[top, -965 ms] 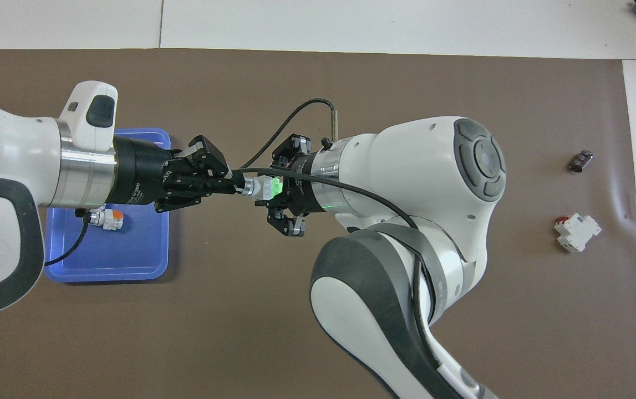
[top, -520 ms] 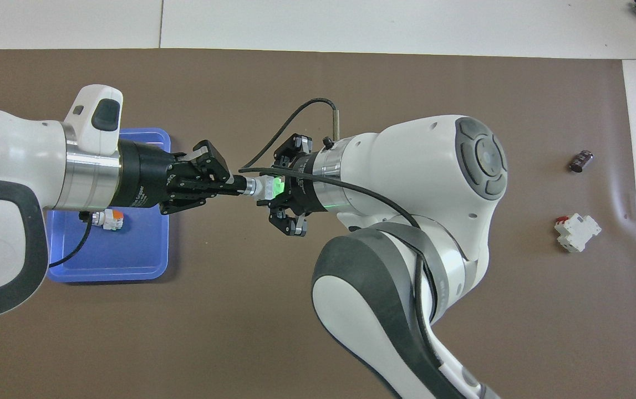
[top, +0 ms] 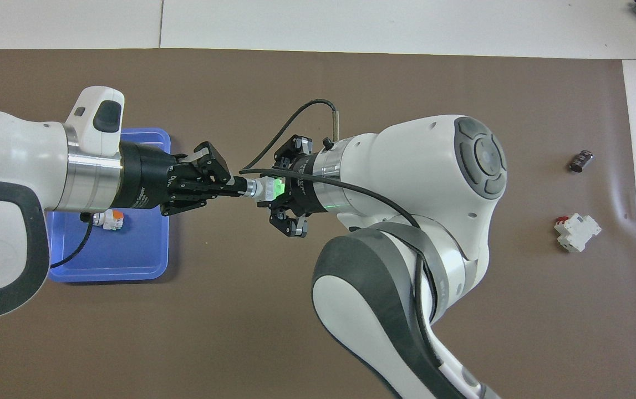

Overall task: Turn and place switch with both arms
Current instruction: 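Close the left gripper on the switch while the right gripper holds it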

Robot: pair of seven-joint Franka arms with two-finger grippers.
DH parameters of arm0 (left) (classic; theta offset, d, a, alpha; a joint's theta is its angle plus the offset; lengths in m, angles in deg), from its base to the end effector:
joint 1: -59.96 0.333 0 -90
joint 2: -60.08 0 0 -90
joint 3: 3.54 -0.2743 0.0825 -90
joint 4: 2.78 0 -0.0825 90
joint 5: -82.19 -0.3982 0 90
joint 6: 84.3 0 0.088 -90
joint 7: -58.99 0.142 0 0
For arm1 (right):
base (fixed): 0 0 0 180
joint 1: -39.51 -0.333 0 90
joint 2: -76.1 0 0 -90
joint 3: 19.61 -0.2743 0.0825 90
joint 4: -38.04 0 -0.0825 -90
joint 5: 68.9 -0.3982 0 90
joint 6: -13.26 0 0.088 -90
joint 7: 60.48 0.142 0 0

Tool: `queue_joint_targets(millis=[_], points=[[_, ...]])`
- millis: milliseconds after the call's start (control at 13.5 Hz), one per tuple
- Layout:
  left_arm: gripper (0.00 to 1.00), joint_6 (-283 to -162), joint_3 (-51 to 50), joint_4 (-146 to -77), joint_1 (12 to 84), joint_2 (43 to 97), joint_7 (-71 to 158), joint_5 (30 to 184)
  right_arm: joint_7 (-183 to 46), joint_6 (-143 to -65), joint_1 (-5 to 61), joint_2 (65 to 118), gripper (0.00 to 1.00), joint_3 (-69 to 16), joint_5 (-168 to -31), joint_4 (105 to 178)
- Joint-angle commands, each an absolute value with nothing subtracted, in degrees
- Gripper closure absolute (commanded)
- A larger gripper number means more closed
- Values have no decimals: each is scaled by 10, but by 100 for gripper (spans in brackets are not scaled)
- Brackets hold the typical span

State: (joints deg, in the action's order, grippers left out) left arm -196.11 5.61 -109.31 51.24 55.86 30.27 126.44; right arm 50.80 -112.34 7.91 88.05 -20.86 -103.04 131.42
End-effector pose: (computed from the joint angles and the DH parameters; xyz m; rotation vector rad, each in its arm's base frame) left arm 0.5351 -0.2471 0.5089 2.3521 0.5098 -0.1795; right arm 0.5506 0.3973 0.4667 -1.7727 1.8940 0.5533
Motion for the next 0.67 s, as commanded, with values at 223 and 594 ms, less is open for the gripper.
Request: queue_joint_targets(millis=[223, 594], points=[[100, -1986, 49, -1122, 497, 537, 103, 1271, 516, -1123, 85, 875, 100, -212, -1020, 1313], [100, -2036, 50, -1121, 488, 542, -86, 1271, 516, -1123, 85, 875, 100, -212, -1020, 1313]])
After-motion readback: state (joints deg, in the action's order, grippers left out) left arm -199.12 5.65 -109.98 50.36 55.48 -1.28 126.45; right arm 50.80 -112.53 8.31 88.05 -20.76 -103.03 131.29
